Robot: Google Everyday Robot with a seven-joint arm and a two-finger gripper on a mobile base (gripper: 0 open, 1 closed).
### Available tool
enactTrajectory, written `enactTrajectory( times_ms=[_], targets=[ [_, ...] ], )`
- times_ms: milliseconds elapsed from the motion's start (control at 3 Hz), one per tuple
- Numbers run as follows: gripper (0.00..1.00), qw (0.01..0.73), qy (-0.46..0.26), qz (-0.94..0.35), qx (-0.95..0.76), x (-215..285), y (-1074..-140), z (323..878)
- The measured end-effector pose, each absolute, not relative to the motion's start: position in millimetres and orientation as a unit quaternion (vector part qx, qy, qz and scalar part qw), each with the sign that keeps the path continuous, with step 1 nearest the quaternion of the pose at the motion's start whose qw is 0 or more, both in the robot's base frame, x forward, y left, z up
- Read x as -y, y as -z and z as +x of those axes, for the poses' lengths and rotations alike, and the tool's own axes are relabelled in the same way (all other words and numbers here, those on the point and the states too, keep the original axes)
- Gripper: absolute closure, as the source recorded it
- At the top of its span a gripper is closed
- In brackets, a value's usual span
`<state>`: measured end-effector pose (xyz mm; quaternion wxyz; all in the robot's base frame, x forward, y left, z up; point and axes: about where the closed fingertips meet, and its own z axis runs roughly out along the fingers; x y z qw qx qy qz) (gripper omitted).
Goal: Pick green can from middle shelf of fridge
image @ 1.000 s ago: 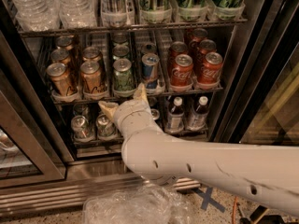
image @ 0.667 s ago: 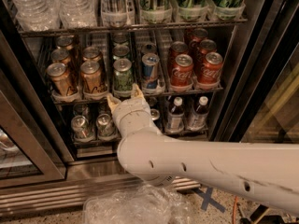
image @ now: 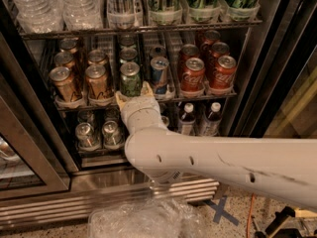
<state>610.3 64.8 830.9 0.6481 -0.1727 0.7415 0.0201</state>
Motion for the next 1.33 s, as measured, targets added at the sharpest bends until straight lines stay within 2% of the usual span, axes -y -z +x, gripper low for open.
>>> enactTrajectory(
  times_ms=[1333],
  targets=[
    [0.39, 0.651, -0.023, -0.173, -0.739, -74.1, -828.5, 660.3]
  ],
)
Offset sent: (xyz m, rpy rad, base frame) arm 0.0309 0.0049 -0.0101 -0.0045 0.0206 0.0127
